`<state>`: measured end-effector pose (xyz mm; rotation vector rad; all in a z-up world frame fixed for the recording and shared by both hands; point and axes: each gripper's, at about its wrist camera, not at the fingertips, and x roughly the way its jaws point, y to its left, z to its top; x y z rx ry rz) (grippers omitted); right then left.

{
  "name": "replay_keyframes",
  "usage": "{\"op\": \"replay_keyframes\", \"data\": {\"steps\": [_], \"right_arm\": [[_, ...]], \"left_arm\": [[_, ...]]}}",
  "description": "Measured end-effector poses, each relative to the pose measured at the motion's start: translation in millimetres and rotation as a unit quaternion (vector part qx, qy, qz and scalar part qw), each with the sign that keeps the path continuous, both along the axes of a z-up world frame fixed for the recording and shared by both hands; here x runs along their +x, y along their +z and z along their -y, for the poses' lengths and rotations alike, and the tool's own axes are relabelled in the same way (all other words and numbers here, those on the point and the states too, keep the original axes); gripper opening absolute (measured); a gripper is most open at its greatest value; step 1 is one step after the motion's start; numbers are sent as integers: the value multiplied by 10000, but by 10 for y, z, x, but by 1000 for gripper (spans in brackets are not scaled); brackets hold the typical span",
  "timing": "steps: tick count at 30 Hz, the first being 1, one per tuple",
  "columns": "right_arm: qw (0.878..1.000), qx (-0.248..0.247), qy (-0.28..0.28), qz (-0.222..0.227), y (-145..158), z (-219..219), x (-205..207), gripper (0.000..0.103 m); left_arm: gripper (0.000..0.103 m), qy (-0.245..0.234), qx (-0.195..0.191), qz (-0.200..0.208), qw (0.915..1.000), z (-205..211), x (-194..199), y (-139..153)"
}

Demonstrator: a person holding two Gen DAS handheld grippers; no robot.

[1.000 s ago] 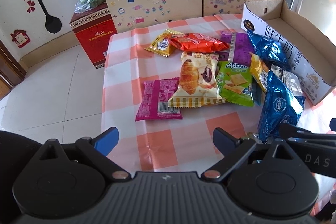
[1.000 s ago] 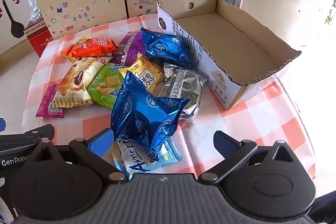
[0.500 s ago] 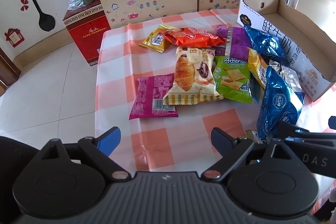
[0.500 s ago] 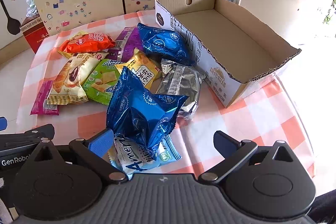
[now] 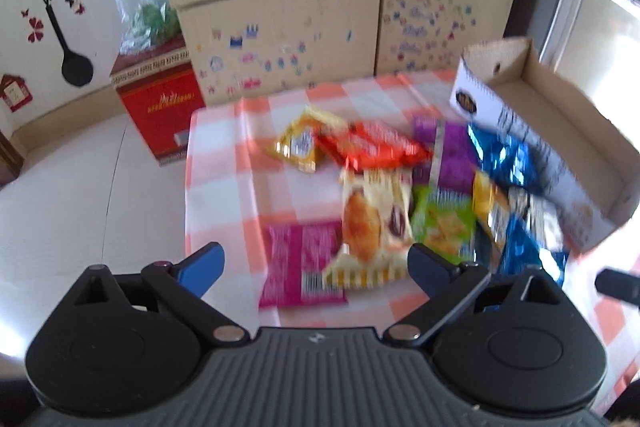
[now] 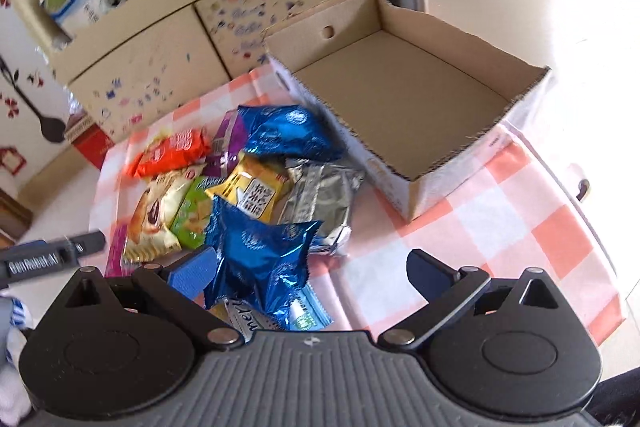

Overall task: Organize snacks
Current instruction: 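Grasp the blue foil bag with the right tool while the left tool grasps the croissant pack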

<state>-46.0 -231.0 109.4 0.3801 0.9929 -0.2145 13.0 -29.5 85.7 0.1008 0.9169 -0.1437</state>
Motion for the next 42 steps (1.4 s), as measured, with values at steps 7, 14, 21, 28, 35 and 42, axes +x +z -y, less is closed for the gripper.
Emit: {"op": "replay_keyframes", "data": {"steps": [7, 14, 21, 28, 35, 42], "right_arm": [[9985, 349, 392, 132, -145, -157, 64, 103], [9973, 429, 587, 62, -308, -250, 146, 103], [9966, 739, 357, -47, -464, -184, 200, 103], [9965, 743, 378, -108, -538, -250, 263, 101], [9966, 723, 392, -99, -591, -276, 311, 88], [9966, 643, 503, 58, -566, -298, 296, 80]], "left_arm": [[97, -44, -441, -40, 9990, 12, 204, -101], [97, -116, -529, -280, 9981, 166, 338, -322], [96, -181, -484, -353, 9980, 304, 481, -484], [93, -151, -376, -416, 9983, 354, 576, -641], [80, -195, -434, -418, 9980, 361, 606, -738], [52, -398, -441, -357, 9976, 371, 542, -735]]}}
